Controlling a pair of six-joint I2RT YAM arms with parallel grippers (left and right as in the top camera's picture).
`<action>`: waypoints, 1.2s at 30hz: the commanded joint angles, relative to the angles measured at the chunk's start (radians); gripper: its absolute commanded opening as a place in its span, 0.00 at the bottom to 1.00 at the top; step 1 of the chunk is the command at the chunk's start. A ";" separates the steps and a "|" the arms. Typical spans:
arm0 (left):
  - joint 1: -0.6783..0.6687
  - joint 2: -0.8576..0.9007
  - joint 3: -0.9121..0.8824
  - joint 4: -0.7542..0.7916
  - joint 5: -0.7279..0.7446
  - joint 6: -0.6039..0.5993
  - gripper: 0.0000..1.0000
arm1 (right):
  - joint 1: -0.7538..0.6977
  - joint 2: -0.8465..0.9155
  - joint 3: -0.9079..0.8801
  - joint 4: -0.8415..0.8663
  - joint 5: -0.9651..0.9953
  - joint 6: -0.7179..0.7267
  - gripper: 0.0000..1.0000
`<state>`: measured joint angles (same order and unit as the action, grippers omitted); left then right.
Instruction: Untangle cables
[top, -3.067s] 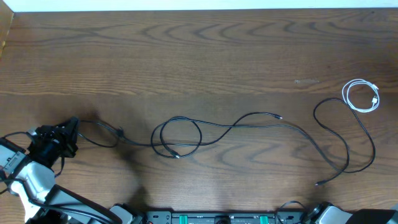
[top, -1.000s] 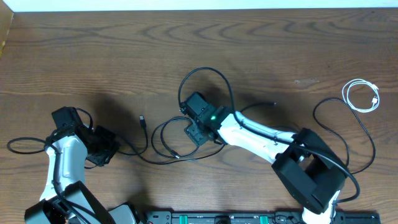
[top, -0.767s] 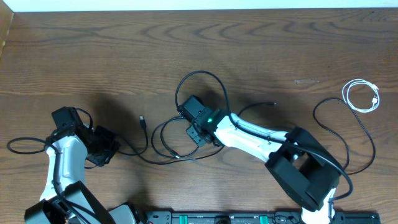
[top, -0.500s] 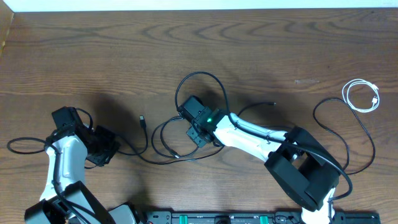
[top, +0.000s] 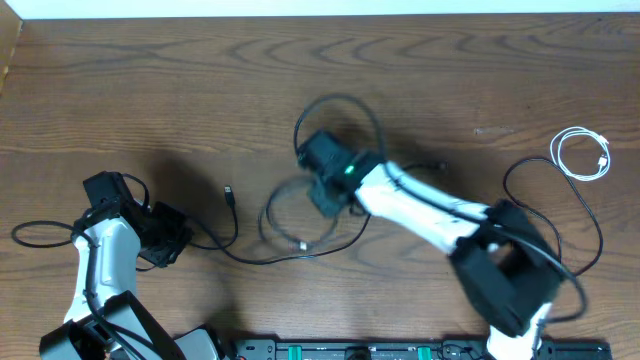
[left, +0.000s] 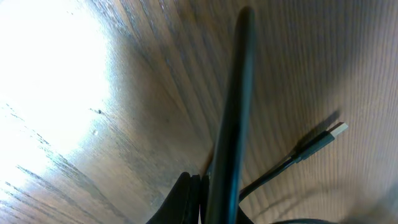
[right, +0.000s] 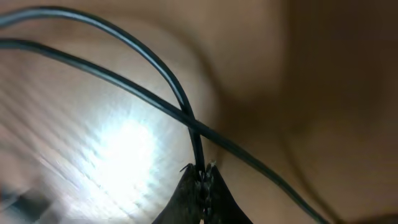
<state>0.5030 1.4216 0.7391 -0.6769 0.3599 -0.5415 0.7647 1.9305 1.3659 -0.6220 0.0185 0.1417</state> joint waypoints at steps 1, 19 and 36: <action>-0.003 0.004 -0.005 -0.003 -0.014 0.018 0.08 | -0.072 -0.148 0.095 -0.003 0.005 0.013 0.01; -0.003 0.004 -0.008 -0.002 -0.014 0.018 0.08 | -0.581 -0.444 0.102 -0.298 0.195 0.036 0.01; -0.014 0.004 -0.016 -0.001 -0.010 0.017 0.08 | -0.565 -0.249 -0.167 -0.338 -0.624 0.150 0.62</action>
<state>0.5007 1.4216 0.7315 -0.6746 0.3599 -0.5415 0.1528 1.6524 1.2583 -0.9764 -0.3824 0.2127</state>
